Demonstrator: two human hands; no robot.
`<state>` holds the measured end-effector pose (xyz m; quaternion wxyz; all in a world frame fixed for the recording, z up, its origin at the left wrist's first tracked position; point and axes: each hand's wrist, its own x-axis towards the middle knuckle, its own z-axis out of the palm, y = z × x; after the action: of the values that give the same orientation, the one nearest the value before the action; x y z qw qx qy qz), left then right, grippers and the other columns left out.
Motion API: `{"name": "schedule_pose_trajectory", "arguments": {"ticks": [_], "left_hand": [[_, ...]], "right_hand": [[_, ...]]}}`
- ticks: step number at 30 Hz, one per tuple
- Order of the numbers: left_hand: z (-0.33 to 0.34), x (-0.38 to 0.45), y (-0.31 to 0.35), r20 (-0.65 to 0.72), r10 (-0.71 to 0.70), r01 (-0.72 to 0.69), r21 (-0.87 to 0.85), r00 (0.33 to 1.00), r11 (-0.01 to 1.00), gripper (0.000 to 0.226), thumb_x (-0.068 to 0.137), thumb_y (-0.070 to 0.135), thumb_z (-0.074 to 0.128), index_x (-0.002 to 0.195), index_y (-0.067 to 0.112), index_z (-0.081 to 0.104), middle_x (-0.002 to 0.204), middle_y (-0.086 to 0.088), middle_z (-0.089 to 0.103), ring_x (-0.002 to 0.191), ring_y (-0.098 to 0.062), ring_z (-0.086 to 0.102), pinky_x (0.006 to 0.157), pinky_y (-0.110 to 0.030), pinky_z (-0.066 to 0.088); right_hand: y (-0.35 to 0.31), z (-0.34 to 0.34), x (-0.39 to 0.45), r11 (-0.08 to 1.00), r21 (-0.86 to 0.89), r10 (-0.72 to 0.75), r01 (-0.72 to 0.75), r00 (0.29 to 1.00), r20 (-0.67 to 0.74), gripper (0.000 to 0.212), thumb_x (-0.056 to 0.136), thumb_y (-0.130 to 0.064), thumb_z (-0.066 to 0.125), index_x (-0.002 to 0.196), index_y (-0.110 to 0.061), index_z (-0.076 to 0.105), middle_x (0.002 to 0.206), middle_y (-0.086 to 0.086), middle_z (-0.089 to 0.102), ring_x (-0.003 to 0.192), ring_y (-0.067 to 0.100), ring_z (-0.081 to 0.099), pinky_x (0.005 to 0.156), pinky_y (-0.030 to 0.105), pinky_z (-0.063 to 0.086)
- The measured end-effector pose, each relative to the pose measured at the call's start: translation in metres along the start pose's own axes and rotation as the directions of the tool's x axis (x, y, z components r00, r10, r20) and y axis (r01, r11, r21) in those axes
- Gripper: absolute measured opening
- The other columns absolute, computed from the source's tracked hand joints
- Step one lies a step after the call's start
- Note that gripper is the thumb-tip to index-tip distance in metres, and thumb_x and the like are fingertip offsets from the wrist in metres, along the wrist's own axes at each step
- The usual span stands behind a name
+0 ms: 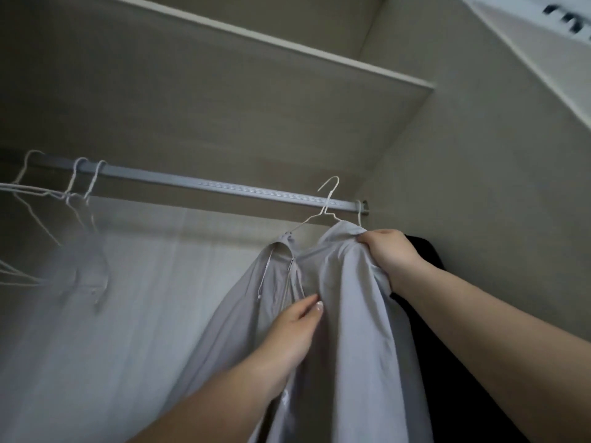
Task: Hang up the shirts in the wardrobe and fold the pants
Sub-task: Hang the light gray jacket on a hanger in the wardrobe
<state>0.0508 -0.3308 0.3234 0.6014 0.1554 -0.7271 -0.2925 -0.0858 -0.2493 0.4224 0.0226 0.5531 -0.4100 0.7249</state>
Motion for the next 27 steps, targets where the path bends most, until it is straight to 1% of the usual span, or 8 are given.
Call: {"name": "schedule_pose_trajectory", "arguments": {"ticks": [3, 7, 10, 13, 18, 22, 24, 27], "left_hand": [[0.015, 0.003, 0.002, 0.028, -0.007, 0.008, -0.041, 1.000, 0.999, 0.031, 0.096, 0.030, 0.054, 0.126, 0.023, 0.060, 0.123, 0.011, 0.062, 0.115, -0.005, 0.057, 0.104, -0.025, 0.042], [0.032, 0.004, 0.000, 0.101, -0.064, 0.072, -0.078, 0.993, 0.994, 0.021, 0.095, 0.037, 0.055, 0.111, 0.030, 0.066, 0.095, 0.013, 0.074, 0.089, -0.003, 0.069, 0.076, -0.019, 0.053], [0.035, 0.002, -0.002, 0.147, -0.128, 0.140, -0.072, 0.981, 0.988, 0.025, 0.095, 0.042, 0.052, 0.111, 0.030, 0.067, 0.098, 0.012, 0.074, 0.095, -0.008, 0.068, 0.088, -0.028, 0.053], [0.032, 0.000, -0.004, 0.161, -0.176, 0.191, -0.086, 0.971, 0.978, 0.034, 0.098, 0.046, 0.044, 0.112, 0.026, 0.067, 0.109, 0.006, 0.071, 0.106, -0.012, 0.064, 0.103, -0.035, 0.044], [0.031, -0.003, -0.009, 0.119, -0.212, 0.227, -0.139, 0.970, 0.964, 0.023, 0.097, 0.044, 0.044, 0.100, 0.028, 0.061, 0.099, 0.012, 0.066, 0.088, 0.000, 0.060, 0.087, -0.030, 0.041], [0.031, -0.010, -0.013, 0.067, -0.199, 0.205, -0.115, 0.978, 0.972, 0.012, 0.096, 0.034, 0.053, 0.099, 0.027, 0.062, 0.099, 0.014, 0.069, 0.092, 0.002, 0.063, 0.088, -0.029, 0.043], [0.027, -0.012, -0.015, 0.021, -0.191, 0.192, -0.128, 0.981, 0.973, 0.011, 0.096, 0.031, 0.054, 0.098, 0.025, 0.063, 0.094, 0.014, 0.072, 0.091, 0.001, 0.065, 0.087, -0.029, 0.043], [0.012, -0.018, -0.017, -0.070, -0.193, 0.180, -0.159, 0.979, 0.971, 0.013, 0.094, 0.029, 0.057, 0.101, 0.023, 0.065, 0.089, 0.011, 0.075, 0.090, -0.003, 0.068, 0.085, -0.029, 0.046]], "right_hand": [[-0.003, 0.001, 0.014, 1.000, 0.003, 0.017, -0.017, 0.999, -0.044, 0.020, 0.086, -0.015, 0.052, 0.088, -0.001, 0.066, 0.085, 0.013, 0.063, 0.076, 0.024, 0.056, 0.062, 0.028, 0.039], [0.001, 0.006, 0.028, 0.998, 0.021, 0.061, -0.059, 0.996, -0.067, 0.026, 0.086, -0.015, 0.051, 0.098, 0.005, 0.063, 0.102, 0.025, 0.065, 0.089, 0.033, 0.062, 0.070, 0.032, 0.042], [0.004, 0.005, 0.035, 0.995, -0.042, 0.089, -0.090, 0.995, -0.040, 0.027, 0.088, -0.008, 0.044, 0.103, 0.008, 0.061, 0.107, 0.027, 0.064, 0.100, 0.037, 0.061, 0.078, 0.036, 0.047], [0.015, 0.002, 0.035, 0.993, -0.038, 0.113, -0.113, 0.994, -0.014, 0.020, 0.086, -0.004, 0.046, 0.097, 0.003, 0.062, 0.095, 0.021, 0.064, 0.089, 0.034, 0.062, 0.073, 0.032, 0.047], [0.014, -0.011, 0.037, 0.966, -0.257, 0.025, -0.022, 1.000, 0.009, 0.015, 0.090, -0.018, 0.049, 0.080, -0.010, 0.055, 0.083, 0.008, 0.054, 0.072, 0.023, 0.054, 0.062, 0.027, 0.041], [-0.001, -0.008, 0.023, 0.605, -0.724, -0.447, 0.332, 0.894, 0.036, 0.039, 0.087, -0.029, 0.051, 0.123, -0.014, 0.051, 0.118, 0.012, 0.050, 0.109, 0.034, 0.052, 0.084, 0.037, 0.043], [-0.010, 0.003, 0.007, 0.407, -0.770, -0.612, 0.491, 0.772, 0.170, 0.037, 0.086, -0.029, 0.051, 0.121, -0.017, 0.051, 0.118, 0.010, 0.050, 0.108, 0.033, 0.052, 0.079, 0.037, 0.043], [-0.016, 0.025, -0.011, 0.383, -0.677, -0.647, 0.628, 0.706, 0.290, 0.032, 0.088, -0.031, 0.048, 0.118, -0.021, 0.054, 0.120, 0.005, 0.053, 0.108, 0.029, 0.054, 0.078, 0.035, 0.043]]}}
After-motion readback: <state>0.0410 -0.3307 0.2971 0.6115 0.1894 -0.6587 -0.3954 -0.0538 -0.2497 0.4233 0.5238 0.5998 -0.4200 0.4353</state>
